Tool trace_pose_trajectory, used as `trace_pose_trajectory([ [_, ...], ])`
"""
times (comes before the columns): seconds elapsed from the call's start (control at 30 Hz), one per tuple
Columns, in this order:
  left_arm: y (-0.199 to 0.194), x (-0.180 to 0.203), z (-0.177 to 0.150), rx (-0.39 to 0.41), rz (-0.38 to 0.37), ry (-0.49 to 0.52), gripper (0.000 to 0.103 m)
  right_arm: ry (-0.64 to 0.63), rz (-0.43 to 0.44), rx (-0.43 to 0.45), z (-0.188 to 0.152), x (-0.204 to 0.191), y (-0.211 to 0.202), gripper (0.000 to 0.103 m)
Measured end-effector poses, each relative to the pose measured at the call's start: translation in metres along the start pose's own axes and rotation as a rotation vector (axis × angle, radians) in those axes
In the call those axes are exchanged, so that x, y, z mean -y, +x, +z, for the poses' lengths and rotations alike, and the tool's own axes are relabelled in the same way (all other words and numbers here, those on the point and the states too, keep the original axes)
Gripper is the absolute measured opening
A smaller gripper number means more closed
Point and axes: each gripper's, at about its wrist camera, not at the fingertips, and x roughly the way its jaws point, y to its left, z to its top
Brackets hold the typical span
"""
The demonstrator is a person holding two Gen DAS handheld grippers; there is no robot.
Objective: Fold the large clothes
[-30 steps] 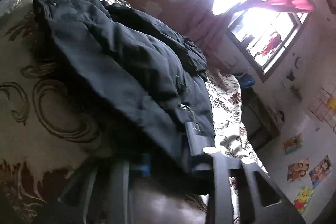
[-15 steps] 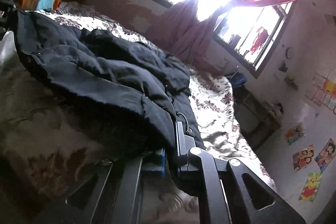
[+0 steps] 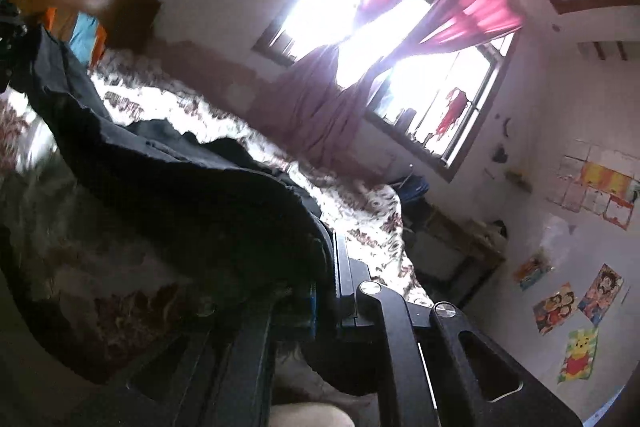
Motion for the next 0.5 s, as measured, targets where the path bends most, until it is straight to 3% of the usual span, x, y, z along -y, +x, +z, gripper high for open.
trace_pose_trajectory([
  [0.17,0.004,-0.011,0.022,0.048,0.007,0.004,0.008,0.035,-0.010,0.048,0.020,0.010,0.035,0.004],
  [0.5,0.093,-0.025,0.082,0.040,-0.020,0.059,0.008,0.147,0.105,0.032,0.049,0.025,0.167,0.004],
])
